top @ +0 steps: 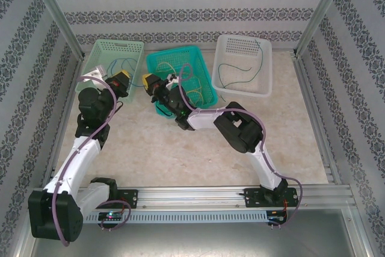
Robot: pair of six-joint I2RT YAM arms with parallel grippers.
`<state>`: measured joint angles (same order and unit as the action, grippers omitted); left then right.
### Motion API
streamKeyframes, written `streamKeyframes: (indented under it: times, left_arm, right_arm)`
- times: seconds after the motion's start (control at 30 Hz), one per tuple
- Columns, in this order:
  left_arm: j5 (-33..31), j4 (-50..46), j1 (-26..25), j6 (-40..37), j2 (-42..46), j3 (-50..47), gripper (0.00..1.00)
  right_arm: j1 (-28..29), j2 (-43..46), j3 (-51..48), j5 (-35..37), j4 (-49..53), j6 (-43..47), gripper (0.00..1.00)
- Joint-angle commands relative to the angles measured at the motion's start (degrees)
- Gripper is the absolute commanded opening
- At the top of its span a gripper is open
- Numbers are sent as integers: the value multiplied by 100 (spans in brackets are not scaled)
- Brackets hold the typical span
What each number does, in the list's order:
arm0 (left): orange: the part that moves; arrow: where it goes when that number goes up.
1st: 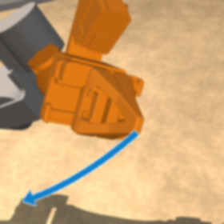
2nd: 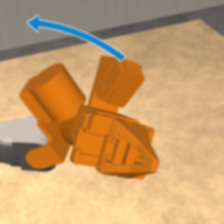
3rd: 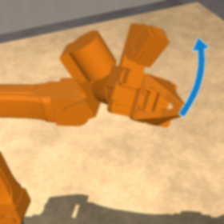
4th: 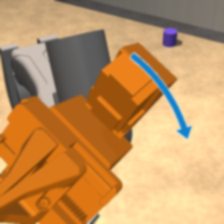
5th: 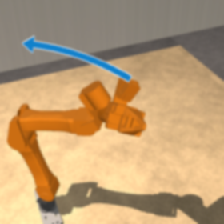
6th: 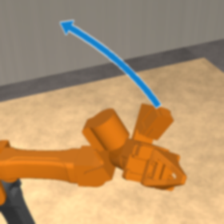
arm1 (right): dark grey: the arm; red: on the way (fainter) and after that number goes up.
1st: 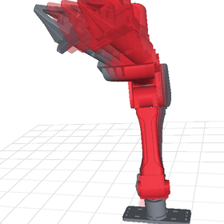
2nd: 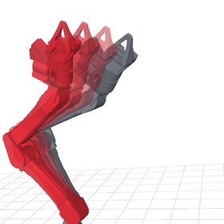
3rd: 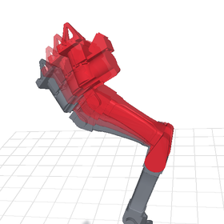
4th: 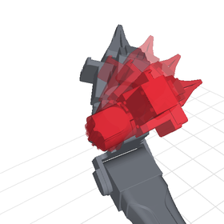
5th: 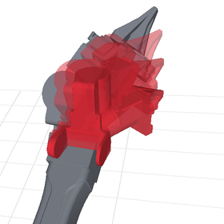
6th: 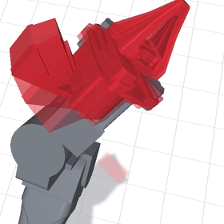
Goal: Untangle the cables
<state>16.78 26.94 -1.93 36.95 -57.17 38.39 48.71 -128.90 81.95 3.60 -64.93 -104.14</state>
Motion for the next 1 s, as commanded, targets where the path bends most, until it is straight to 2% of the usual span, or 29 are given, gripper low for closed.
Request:
streamKeyframes:
  times: [0.0,0.03,0.07,0.1,0.27,0.4,0.5,0.63,0.77,0.97]
  left_arm:
    - [-323,721,-10,15,128,187,1]
    - [-370,609,-9,-76,132,242,1]
    - [-402,399,-11,-198,113,345,1]
    - [-435,149,-4,-343,87,482,1]
    - [-704,-1127,78,-1053,-396,1362,1]
    - [-1333,-1974,400,-1270,-811,1979,2]
    - [-1537,-2181,704,-1519,-1158,2305,3]
    - [-1354,-2466,1049,-1653,-1775,2861,4]
    - [-1182,-3599,1245,-1904,-2848,3960,3]
    - [-495,-4508,1540,-2056,-4520,5191,3]
  right_arm:
    - [-104,36,158,352,-379,-35,29]
    - [-151,119,105,247,-290,130,54]
    - [-204,212,61,131,-222,290,84]
    - [-256,342,-7,47,-167,497,98]
    - [-522,927,-539,-382,247,1123,98]
    - [-752,1472,-1435,-552,244,1400,98]
    - [-908,2087,-2058,-751,716,1963,98]
    - [-1063,2801,-2642,-1004,1265,2649,98]
    - [-1238,3510,-3257,-949,1890,3182,98]
    - [-1427,4698,-3707,-682,3638,4093,98]
